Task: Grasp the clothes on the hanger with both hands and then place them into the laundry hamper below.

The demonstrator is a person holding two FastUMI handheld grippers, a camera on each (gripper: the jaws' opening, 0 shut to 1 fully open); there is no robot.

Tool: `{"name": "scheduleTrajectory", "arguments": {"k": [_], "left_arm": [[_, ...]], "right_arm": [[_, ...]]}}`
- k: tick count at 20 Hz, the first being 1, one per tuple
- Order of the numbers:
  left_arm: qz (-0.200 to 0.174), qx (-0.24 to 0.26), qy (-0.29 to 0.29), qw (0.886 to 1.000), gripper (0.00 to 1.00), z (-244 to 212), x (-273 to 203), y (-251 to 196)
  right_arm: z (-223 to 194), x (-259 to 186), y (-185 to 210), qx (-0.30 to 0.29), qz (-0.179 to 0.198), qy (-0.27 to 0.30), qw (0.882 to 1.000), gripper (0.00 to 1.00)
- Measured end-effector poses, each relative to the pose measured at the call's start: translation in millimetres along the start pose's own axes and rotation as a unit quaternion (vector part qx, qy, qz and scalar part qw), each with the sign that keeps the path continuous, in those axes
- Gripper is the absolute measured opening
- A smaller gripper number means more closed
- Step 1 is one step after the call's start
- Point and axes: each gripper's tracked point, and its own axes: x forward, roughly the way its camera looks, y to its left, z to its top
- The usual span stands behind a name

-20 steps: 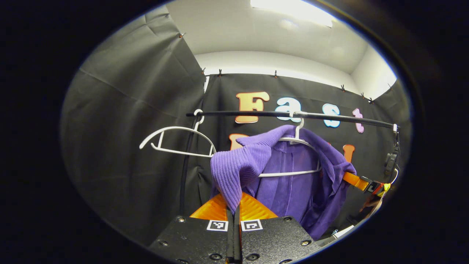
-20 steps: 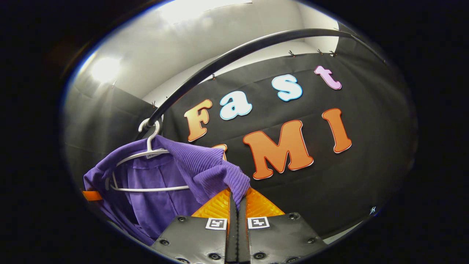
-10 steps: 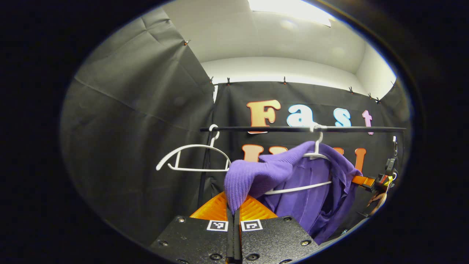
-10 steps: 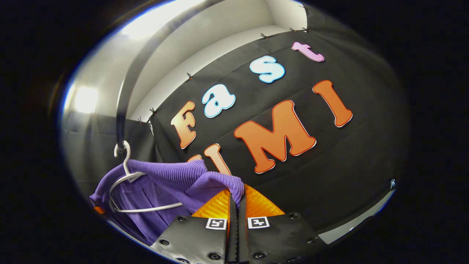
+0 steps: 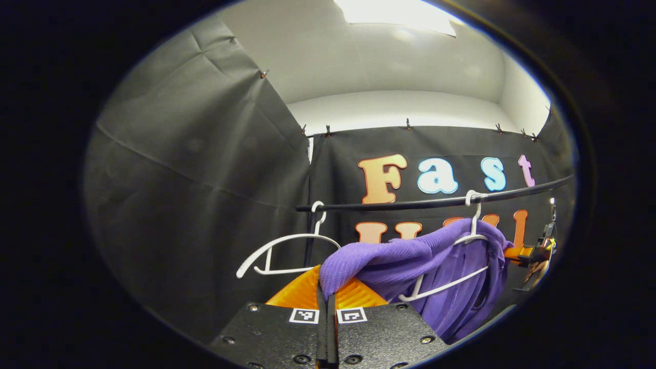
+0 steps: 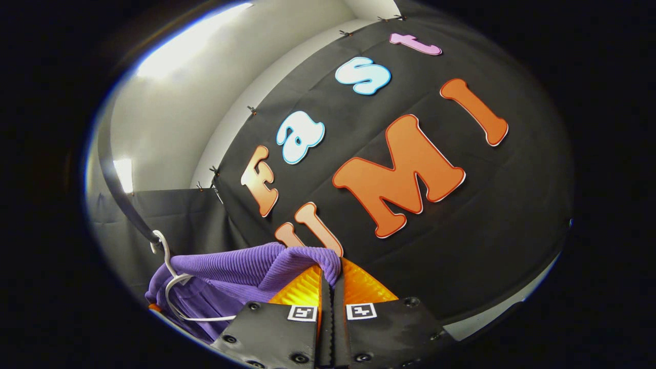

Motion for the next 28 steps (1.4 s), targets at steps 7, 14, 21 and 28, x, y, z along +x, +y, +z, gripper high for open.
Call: {"name": "scheduleTrajectory", "arguments": {"k": [7, 14, 21, 28], "left_arm": [[-0.016, 0.031, -0.022, 0.999, 0.00, 12.8, 49.5, -12.8], [-0.027, -0.030, 0.055, 0.998, 0.00, -72.0, 57.5, -19.4], [-0.033, -0.062, 0.096, 0.993, 0.00, -121.1, 29.9, -7.0], [-0.044, -0.015, 0.109, 0.993, 0.00, -140.8, -4.2, -8.1]], "right_arm": [[44.1, 20.6, -10.0, 0.009, 0.027, -0.018, 0.999, 0.07], [26.7, 41.5, -62.9, 0.040, -0.017, 0.002, 0.999, 0.07], [-1.1, 16.2, -82.2, -0.004, -0.047, 0.007, 0.999, 0.07], [-72.6, -31.7, -114.1, -0.015, -0.086, 0.079, 0.993, 0.08]]}}
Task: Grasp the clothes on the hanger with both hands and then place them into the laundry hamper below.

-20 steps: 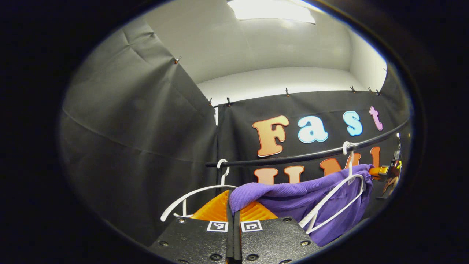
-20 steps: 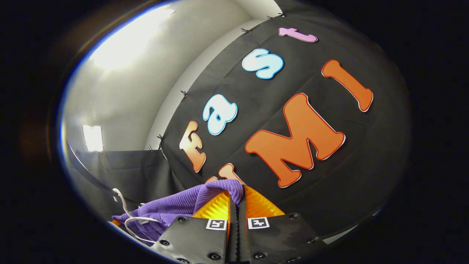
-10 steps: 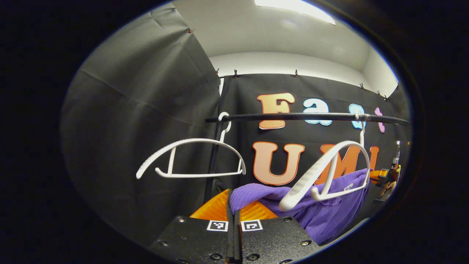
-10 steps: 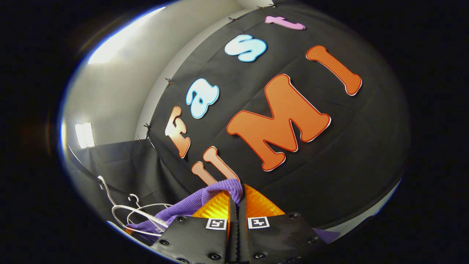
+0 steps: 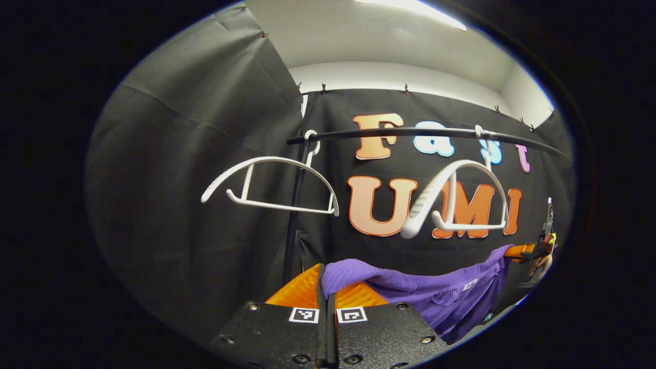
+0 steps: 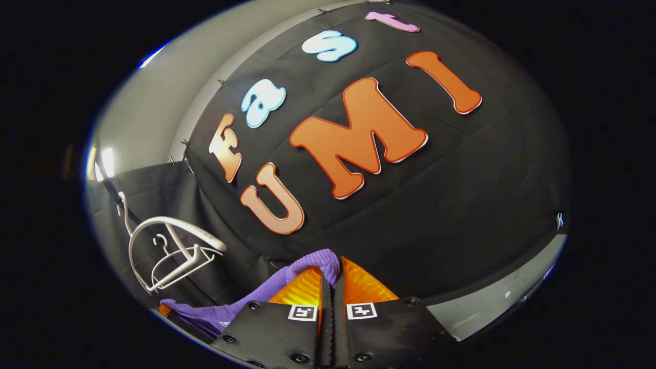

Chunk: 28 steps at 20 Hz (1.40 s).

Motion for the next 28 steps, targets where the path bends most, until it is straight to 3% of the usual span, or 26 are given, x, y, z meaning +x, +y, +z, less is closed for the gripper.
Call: {"name": "scheduleTrajectory", "arguments": {"k": [5, 9, 17, 24, 28], "left_arm": [[-0.021, 0.008, 0.002, 1.000, 0.00, 0.2, -24.6, -11.3], [-0.041, 0.004, 0.005, 0.999, 0.00, -3.0, -39.0, -32.4], [-0.105, 0.001, 0.045, 0.993, 0.00, -39.6, -60.6, -110.6], [-0.193, -0.042, 0.090, 0.976, 0.00, -85.6, -67.5, -211.6], [-0.217, -0.039, 0.113, 0.969, 0.00, -117.0, -57.5, -246.2]], "right_arm": [[-35.8, -39.2, 2.4, -0.045, 0.003, 0.033, 0.998, 0.07], [-55.8, -65.7, 6.2, -0.046, 0.009, 0.054, 0.997, 0.07], [-104.1, -109.2, 10.1, -0.071, 0.003, 0.096, 0.993, 0.07], [-147.8, -130.6, 18.5, -0.080, 0.009, 0.120, 0.990, 0.08], [-162.8, -133.6, 12.0, -0.102, 0.005, 0.112, 0.988, 0.08]]}}
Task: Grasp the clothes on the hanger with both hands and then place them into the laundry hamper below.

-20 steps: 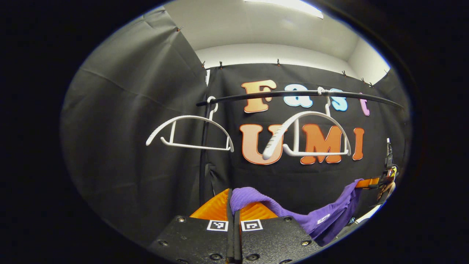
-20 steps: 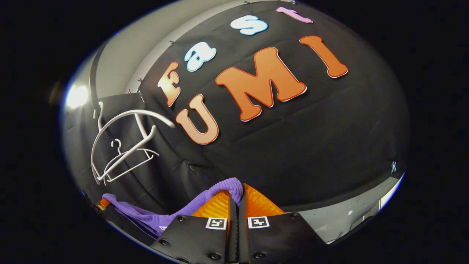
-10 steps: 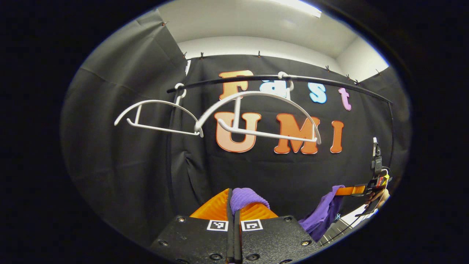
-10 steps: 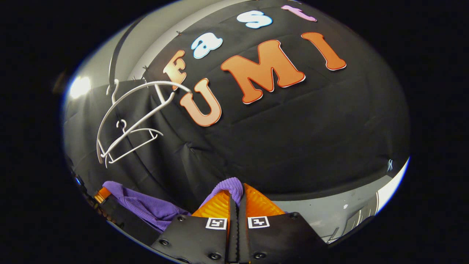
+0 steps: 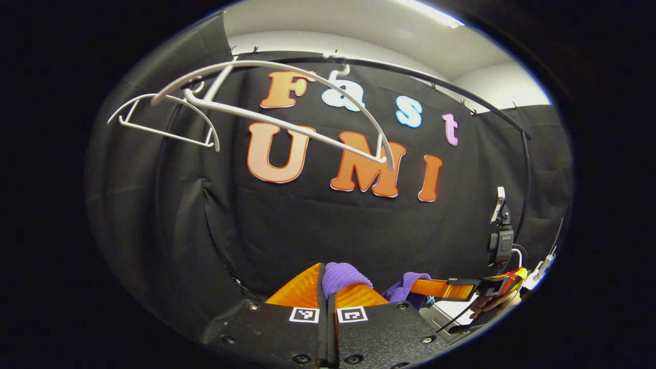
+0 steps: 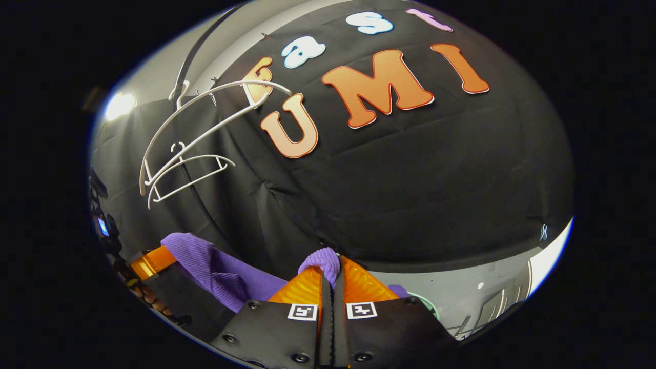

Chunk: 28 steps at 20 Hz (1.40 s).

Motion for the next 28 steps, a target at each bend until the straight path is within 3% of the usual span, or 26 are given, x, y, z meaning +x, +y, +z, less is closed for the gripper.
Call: {"name": "scheduleTrajectory", "arguments": {"k": [6, 10, 14, 20, 25, 28], "left_arm": [[-0.016, -0.009, 0.041, 0.999, 0.00, -59.6, 47.4, -20.8], [-0.009, 0.008, 0.094, 0.995, 0.00, -127.6, 67.9, -28.8], [0.012, 0.016, 0.172, 0.985, 0.00, -218.6, 81.1, -15.2], [0.048, -0.025, 0.289, 0.956, 0.00, -339.0, 81.7, 10.6], [0.087, -0.050, 0.393, 0.914, 0.00, -427.7, 56.9, 22.0], [0.098, -0.052, 0.440, 0.891, 0.00, -453.2, 37.0, 22.4]], "right_arm": [[-43.0, 14.9, -38.5, -0.011, -0.027, 0.012, 1.000, 0.08], [-87.9, 34.9, -76.9, -0.020, -0.061, 0.037, 0.997, 0.07], [-144.6, 56.6, -113.1, -0.010, -0.082, 0.082, 0.993, 0.08], [-265.9, 88.9, -160.6, -0.016, -0.118, 0.172, 0.978, 0.08], [-335.3, 98.1, -184.2, -0.020, -0.134, 0.241, 0.961, 0.08], [-362.0, 98.5, -197.7, -0.039, -0.145, 0.263, 0.953, 0.08]]}}
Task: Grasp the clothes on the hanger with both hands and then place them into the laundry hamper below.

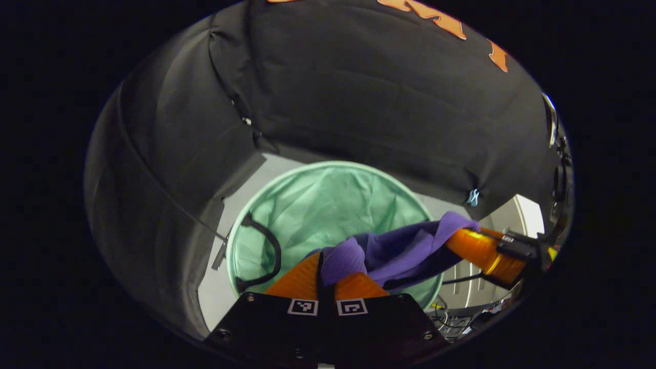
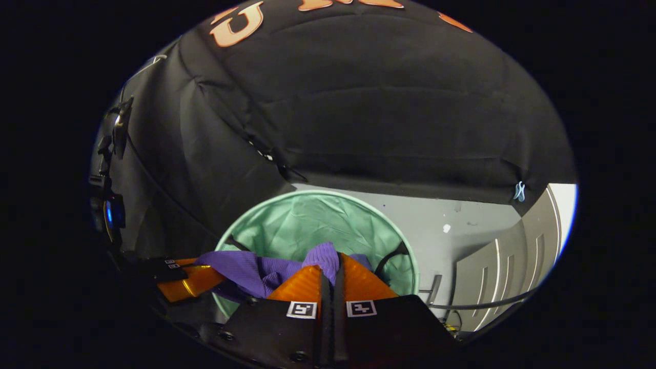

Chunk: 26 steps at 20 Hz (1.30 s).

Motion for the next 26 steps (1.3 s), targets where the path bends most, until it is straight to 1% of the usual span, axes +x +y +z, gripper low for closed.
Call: {"name": "scheduleTrajectory", "arguments": {"k": [2, 7, 9, 10, 11, 12, 13, 14, 16, 18, 19, 26], "left_arm": [[0.004, -0.003, 0.014, 1.000, 0.00, -4.5, -0.7, 0.7], [0.025, 0.008, 0.029, 0.999, 0.00, -11.6, -3.3, 10.8], [0.033, 0.013, 0.041, 0.999, 0.02, -15.4, -6.3, 16.6], [0.033, 0.012, 0.046, 0.998, 0.05, -16.2, -8.6, 15.9], [0.031, 0.011, 0.047, 0.998, 0.07, -17.0, -9.8, 14.0], [0.033, 0.012, 0.046, 0.998, 0.13, -16.8, -11.6, 14.8], [0.033, 0.014, 0.043, 0.998, 0.16, -15.3, -10.8, 16.3], [0.037, 0.016, 0.038, 0.998, 0.29, -13.0, -9.9, 17.9], [0.050, 0.021, 0.022, 0.998, 0.64, -7.3, -10.4, 22.6], [0.056, 0.026, -0.001, 0.998, 0.99, 4.0, -16.4, 25.1], [0.058, 0.026, -0.012, 0.998, 0.97, 6.7, -15.1, 25.3], [0.040, 0.016, -0.070, 0.997, 0.97, 27.4, -29.4, 19.7]], "right_arm": [[-10.2, 8.1, -0.9, 0.004, -0.001, 0.012, 1.000, 0.08], [-22.7, 16.9, -8.5, 0.012, -0.013, 0.034, 0.999, 0.08], [-29.7, 16.5, -7.8, 0.011, -0.013, 0.047, 0.999, 0.11], [-33.9, 15.5, -7.5, 0.008, -0.018, 0.054, 0.998, 0.11], [-33.6, 13.9, -6.7, 0.008, -0.017, 0.052, 0.998, 0.35], [-33.3, 13.3, -7.0, 0.006, -0.020, 0.049, 0.999, 0.44], [-30.6, 11.0, -5.5, 0.004, -0.019, 0.043, 0.999, 0.54], [-27.0, 8.4, -4.1, 0.003, -0.019, 0.040, 0.999, 0.63], [-19.5, -0.6, -7.8, 0.006, -0.028, 0.028, 0.999, 1.00], [-8.4, -9.5, -7.8, 0.010, -0.037, 0.014, 0.999, 0.99], [-3.8, -14.6, -5.9, 0.013, -0.036, 0.008, 0.999, 0.99], [35.0, -67.4, 11.6, 0.004, -0.029, -0.043, 0.999, 0.99]]}}
